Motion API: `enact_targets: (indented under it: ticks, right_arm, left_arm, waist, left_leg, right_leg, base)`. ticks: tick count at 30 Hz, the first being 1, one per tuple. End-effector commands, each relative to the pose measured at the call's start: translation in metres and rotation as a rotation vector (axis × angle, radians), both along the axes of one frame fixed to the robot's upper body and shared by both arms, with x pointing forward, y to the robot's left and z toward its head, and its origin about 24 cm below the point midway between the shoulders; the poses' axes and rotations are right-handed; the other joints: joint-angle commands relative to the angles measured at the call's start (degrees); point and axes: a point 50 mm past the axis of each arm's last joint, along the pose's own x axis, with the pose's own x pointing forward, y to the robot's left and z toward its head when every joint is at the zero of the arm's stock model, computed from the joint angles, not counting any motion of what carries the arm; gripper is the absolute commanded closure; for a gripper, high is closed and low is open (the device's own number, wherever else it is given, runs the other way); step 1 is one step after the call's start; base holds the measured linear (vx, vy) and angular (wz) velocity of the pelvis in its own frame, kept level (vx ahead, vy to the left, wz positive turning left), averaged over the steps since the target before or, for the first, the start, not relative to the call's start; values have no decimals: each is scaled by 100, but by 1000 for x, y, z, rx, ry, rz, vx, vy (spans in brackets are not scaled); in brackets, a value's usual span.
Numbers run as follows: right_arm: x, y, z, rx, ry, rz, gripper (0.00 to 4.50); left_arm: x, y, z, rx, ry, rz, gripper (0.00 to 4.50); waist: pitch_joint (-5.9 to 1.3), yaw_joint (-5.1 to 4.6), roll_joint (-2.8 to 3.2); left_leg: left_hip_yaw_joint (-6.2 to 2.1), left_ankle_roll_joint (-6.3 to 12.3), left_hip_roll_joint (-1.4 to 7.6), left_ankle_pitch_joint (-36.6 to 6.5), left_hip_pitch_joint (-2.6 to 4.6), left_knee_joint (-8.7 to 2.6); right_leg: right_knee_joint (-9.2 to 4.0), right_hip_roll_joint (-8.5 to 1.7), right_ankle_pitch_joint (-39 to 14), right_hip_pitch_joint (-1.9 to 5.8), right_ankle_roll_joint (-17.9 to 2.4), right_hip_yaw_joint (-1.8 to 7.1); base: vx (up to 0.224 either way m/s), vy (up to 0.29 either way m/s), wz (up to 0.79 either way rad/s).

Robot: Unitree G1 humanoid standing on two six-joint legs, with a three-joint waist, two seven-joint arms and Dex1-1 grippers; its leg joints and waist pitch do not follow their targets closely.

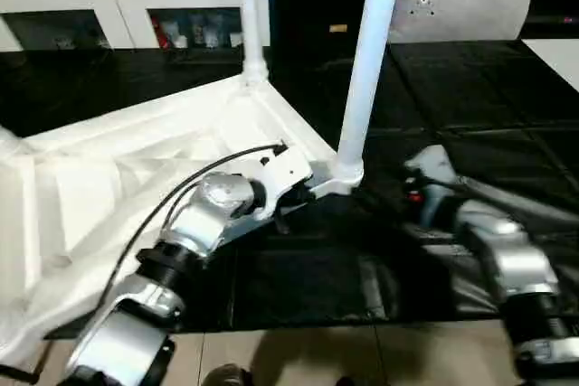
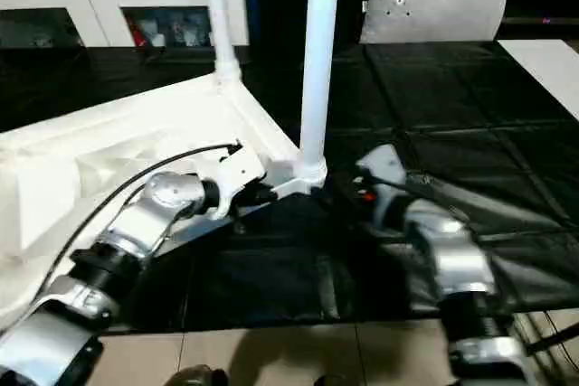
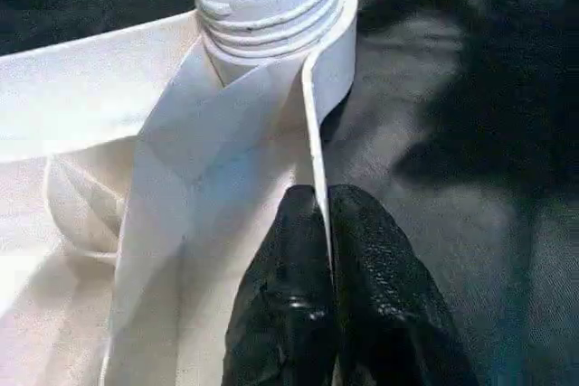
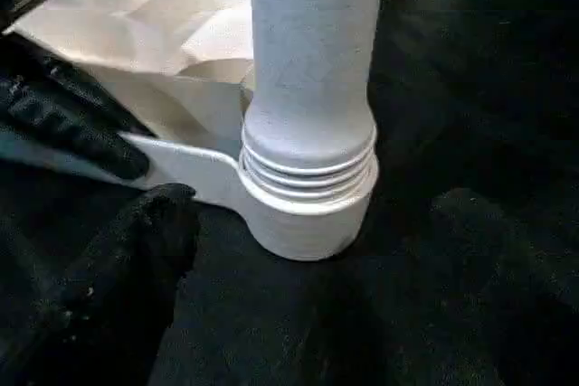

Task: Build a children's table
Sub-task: Rotate leg to tighten

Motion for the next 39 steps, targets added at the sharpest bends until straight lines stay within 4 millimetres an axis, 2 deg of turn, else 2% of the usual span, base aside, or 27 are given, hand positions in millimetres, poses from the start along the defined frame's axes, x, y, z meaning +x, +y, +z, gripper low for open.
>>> enact_targets:
  ticks: [1,3,6,7,11,12,13,15,16,21,22,39]
  right_arm:
    - [-1,1,14,6,-26,101,3]
    - [-3,-1,17,-8,-7,165,3]
    - [-5,-2,21,-14,13,258,3]
    - [-5,0,22,-17,2,285,3]
    - [-4,4,23,-15,7,357,3]
    - [-5,5,23,-12,13,377,3]
    - [-5,6,23,-9,20,394,3]
    - [-5,7,22,-4,48,429,3]
    - [-6,8,21,7,59,443,19]
    - [-13,13,23,65,110,533,47]
    - [-14,14,22,66,121,547,66]
    - [-15,16,18,57,164,571,201]
  left_arm:
    - [-9,-1,-5,54,8,-137,450]
    - [-13,1,-5,61,18,-190,450]
    - [-19,4,-5,81,22,-282,450]
    - [-21,7,-6,98,28,-313,450]
    - [-28,12,-8,130,52,-398,450]
    - [-29,13,-9,135,62,-420,450]
    - [-31,14,-8,139,70,-442,450]
    - [-33,16,-7,144,79,-482,450]
    - [-34,17,-6,143,83,-496,450]
    - [-37,19,-6,152,92,-526,450]
    - [-36,19,-6,152,92,-526,450]
    - [-36,19,-7,150,100,-531,450]
  waist:
    - [-407,37,-38]
    - [-412,69,-43]
    - [-421,123,-25]
    - [-426,144,5]
    - [-433,213,-3]
    - [-439,218,-65]
    - [-437,236,-27]
    - [-440,235,-54]
    - [-436,246,-39]
    - [-434,264,-37]
    - [-439,269,-38]
    - [-453,289,-46]
  left_leg:
    - [-85,546,270,-1234,61,-358]
    - [-87,551,288,-1206,53,-361]
    - [-87,546,303,-1234,79,-359]
    - [-89,540,314,-1232,73,-360]
    - [-80,466,329,-1271,94,-363]
    - [-76,468,331,-1245,89,-365]
    - [-81,473,334,-1215,82,-367]
    - [-78,465,334,-1213,81,-367]
    - [-72,463,333,-1220,84,-366]
    - [-76,459,339,-1236,83,-372]
    - [-76,438,340,-1238,88,-371]
    - [-74,410,330,-1108,81,-357]
  right_leg:
    - [-521,-410,-1442,366,-1011,333]
    - [-501,-413,-1389,370,-1013,336]
    - [-486,-413,-1341,353,-1096,333]
    - [-472,-421,-1296,354,-1111,337]
    - [-456,-432,-1211,339,-1182,351]
    - [-447,-434,-1188,348,-1192,349]
    - [-430,-441,-1189,347,-1218,348]
    - [-425,-439,-1212,347,-1220,347]
    - [-431,-439,-1252,340,-1208,353]
    - [-443,-433,-1373,343,-1144,352]
    - [-445,-440,-1392,338,-1135,353]
    - [-439,-440,-1397,342,-1095,347]
  base:
    - [0,0,0]
    - [0,0,0]
    - [0,0,0]
    - [0,0,0]
    - [0,0,0]
    - [0,0,0]
    - [0,0,0]
    - [0,0,0]
    - [0,0,0]
    - [0,0,0]
    - [0,0,0]
    - [0,0,0]
